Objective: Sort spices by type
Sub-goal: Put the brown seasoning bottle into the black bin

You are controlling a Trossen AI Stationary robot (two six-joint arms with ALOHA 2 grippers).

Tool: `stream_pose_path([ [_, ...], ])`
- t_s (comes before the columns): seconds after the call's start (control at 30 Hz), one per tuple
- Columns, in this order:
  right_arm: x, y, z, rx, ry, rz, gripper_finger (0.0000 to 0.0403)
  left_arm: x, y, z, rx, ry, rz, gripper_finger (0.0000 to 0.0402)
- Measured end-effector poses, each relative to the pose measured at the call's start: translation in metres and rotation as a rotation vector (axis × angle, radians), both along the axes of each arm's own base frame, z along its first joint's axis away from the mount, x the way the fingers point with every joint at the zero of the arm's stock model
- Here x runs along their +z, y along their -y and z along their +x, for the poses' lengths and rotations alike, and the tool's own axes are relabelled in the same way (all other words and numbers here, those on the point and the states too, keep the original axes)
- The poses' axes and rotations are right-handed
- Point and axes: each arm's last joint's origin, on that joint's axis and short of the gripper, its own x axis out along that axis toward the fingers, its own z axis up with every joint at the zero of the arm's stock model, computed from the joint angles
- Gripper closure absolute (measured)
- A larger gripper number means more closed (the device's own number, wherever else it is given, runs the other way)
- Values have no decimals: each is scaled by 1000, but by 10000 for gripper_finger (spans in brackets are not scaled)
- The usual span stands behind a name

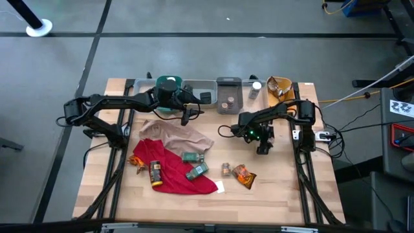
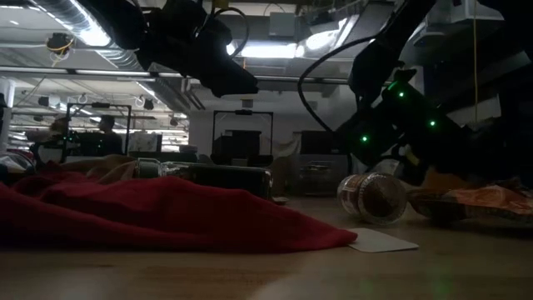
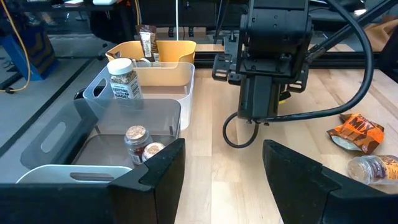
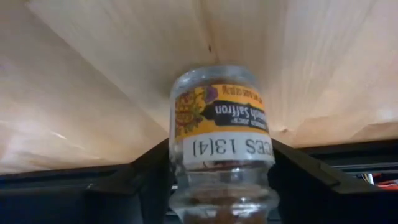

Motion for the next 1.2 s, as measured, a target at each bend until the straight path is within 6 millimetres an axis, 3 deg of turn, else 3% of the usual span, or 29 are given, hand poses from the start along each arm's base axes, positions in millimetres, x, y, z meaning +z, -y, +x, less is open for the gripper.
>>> stream_pose_path([
  [0.37, 2, 0, 1, 1, -3, 1, 167, 0, 0, 0, -5, -1, 14, 203],
  [0.9, 20, 4, 23, 1, 99, -15, 166, 0, 0, 0, -5, -1, 14, 203],
  [1.03, 33, 4, 25, -1, 177, -28, 166, 0, 0, 0, -5, -1, 14, 203],
  [1.2, 63, 4, 20, -28, 312, -115, 166, 0, 0, 0, -5, -1, 14, 203],
])
